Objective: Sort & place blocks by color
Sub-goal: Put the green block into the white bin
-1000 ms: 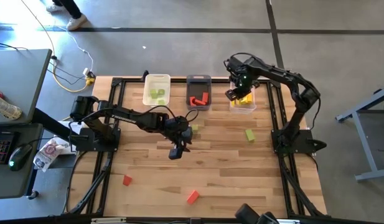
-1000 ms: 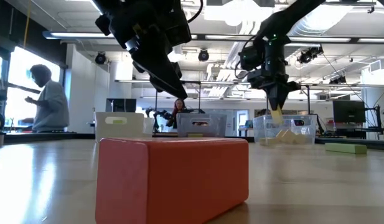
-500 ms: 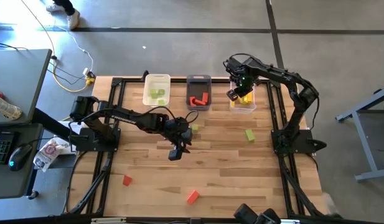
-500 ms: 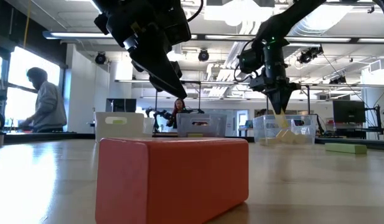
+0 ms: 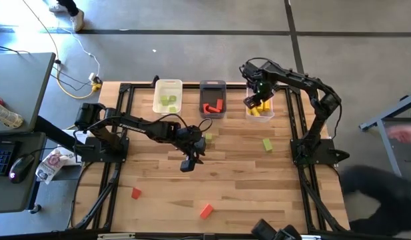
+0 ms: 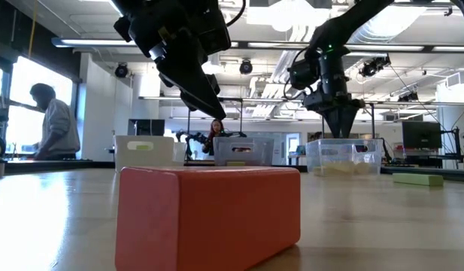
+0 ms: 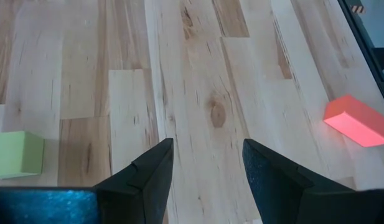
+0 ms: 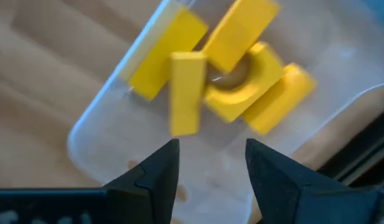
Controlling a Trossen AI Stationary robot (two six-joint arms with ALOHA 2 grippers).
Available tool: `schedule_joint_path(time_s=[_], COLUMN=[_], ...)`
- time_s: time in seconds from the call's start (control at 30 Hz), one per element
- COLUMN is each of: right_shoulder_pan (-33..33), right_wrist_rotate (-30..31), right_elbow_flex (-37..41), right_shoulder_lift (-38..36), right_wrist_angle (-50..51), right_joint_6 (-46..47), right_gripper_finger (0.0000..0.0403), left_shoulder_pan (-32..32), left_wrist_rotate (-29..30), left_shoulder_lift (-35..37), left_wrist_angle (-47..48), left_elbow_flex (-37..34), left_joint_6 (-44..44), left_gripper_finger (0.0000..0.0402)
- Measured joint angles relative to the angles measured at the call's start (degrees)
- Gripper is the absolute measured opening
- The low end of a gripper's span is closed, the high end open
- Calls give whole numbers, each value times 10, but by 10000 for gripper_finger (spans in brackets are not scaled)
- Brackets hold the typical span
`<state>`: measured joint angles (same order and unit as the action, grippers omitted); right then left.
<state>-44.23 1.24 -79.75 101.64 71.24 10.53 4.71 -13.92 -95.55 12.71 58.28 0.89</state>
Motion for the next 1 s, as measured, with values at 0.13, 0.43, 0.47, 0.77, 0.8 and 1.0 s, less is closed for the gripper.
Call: schedule_joint_path(time_s=[0.13, 0.43, 0.47, 0.77, 0.8, 1.0], right_shoulder_pan=[2, 39, 46, 141, 154, 232], right_wrist_rotate=[-37, -28, -28, 12, 25, 87], right_elbow_flex=[0, 0, 0, 0, 0, 0], right_shoulder_lift=[-4, -70, -80, -158, -163, -178], right_wrist_angle=[25, 27, 27, 28, 31, 58], right_joint_6=[11, 35, 42, 81, 90, 140], right_gripper_finger=[171, 171, 171, 172, 172, 172], left_shoulder_pan=[0, 0, 0, -1, -1, -8], left_wrist_rotate=[0, 0, 0, 1, 2, 14], left_shoulder_lift=[0, 0, 0, 0, 0, 0], left_wrist_angle=[0, 2, 4, 42, 47, 62], left_elbow_flex=[0, 0, 0, 0, 0, 0], left_joint_6=[0, 0, 0, 3, 5, 5], left_gripper_finger=[178, 178, 178, 178, 178, 178])
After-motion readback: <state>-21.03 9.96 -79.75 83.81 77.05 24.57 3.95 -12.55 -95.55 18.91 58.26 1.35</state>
